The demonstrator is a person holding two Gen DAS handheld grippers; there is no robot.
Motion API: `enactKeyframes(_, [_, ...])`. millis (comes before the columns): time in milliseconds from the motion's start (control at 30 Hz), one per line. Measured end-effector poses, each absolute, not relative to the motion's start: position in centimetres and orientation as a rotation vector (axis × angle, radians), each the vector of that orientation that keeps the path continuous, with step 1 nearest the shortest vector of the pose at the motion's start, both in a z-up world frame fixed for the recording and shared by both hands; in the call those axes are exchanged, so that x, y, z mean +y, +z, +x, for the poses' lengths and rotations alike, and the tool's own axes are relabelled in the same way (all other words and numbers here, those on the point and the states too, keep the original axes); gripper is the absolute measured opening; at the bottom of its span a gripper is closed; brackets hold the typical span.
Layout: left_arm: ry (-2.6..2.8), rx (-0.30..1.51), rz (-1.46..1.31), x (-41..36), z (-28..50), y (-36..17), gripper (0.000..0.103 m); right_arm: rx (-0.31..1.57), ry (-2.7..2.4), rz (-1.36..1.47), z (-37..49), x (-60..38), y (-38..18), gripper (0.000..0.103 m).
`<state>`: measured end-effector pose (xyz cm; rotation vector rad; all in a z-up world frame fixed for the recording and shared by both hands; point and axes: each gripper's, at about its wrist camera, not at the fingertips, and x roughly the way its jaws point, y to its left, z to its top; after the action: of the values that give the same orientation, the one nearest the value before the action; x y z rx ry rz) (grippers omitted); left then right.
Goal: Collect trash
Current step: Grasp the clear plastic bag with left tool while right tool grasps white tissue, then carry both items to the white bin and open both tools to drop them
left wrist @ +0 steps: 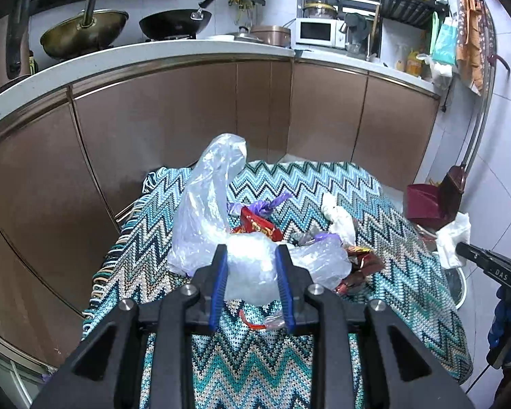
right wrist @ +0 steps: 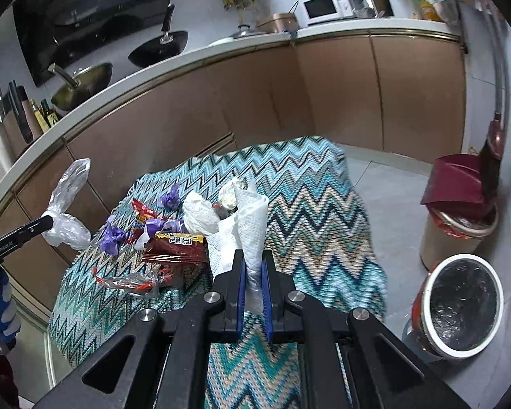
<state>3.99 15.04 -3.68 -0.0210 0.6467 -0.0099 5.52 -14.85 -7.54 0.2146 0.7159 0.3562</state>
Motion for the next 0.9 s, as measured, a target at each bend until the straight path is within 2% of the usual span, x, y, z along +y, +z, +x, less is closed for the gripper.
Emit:
enactKeyframes(200, [-0.042,0.609,-0.020,14.4,3.1,-1.8,0.026,0.669,0.299,0.231,3.6,-17.2,-6.4,0.008])
enactKeyframes(433, [-0.178,0.596,0.019,9.1,4.2,-0.7,0.026,0.620,0.197,0.262,1.7,-20.9,-5.1,0.008])
enactKeyframes(633, [-0.374,0.614,0.076,1.0,6.4,-0.6,0.026,0.602,0.041,0.291,0.4,-25.5,-4.9,0.008])
enactKeyframes(900, [-0.651,0.693,0.213,-14.7,10.4,-3.4,0.026,0.656,-0.219,0.319,0.1,-33.0,-8.1,0.009])
